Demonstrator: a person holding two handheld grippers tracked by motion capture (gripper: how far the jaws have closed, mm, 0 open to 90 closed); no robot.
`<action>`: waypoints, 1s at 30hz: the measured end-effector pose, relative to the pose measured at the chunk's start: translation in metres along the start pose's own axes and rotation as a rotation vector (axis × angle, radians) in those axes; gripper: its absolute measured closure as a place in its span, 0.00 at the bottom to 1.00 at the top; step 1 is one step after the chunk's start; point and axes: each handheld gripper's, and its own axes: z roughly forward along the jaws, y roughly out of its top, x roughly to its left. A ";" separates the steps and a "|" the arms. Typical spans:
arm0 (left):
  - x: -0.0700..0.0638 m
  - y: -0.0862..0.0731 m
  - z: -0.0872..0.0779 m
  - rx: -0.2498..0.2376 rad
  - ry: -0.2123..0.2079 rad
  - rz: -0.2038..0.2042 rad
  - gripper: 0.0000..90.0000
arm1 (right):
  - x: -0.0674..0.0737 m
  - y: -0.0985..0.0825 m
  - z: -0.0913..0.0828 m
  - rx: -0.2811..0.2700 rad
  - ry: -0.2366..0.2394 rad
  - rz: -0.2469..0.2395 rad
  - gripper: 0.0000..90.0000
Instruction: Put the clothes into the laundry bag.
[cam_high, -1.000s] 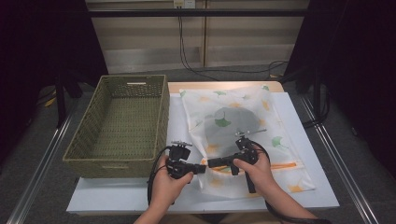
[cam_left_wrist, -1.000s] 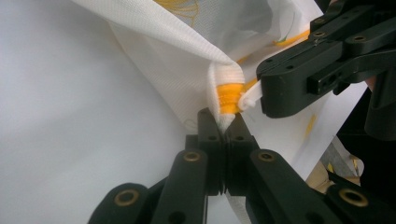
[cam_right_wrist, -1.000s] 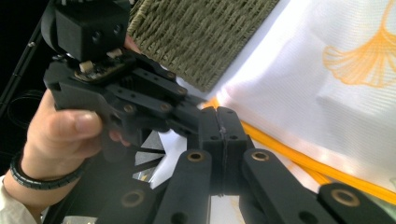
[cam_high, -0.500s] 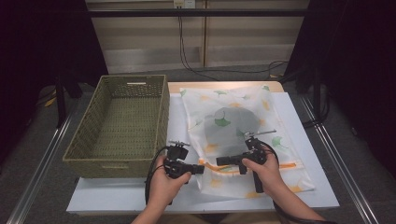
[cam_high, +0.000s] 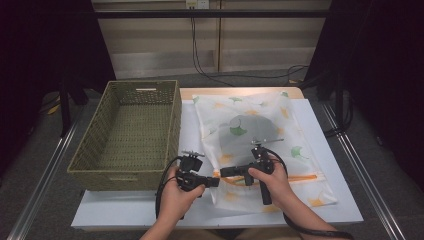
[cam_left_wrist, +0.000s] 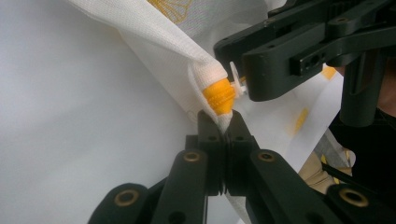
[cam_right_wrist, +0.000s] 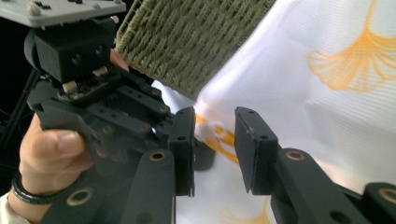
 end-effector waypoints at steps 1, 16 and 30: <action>0.000 0.000 0.001 0.002 0.001 0.006 0.98 | 0.001 0.001 0.001 0.000 0.015 0.001 0.78; 0.001 0.000 0.005 0.012 0.010 -0.004 0.98 | 0.011 0.001 -0.003 0.018 -0.021 -0.059 0.84; 0.001 0.002 0.001 -0.004 -0.003 -0.017 0.98 | -0.003 -0.010 -0.001 0.002 -0.002 0.026 0.70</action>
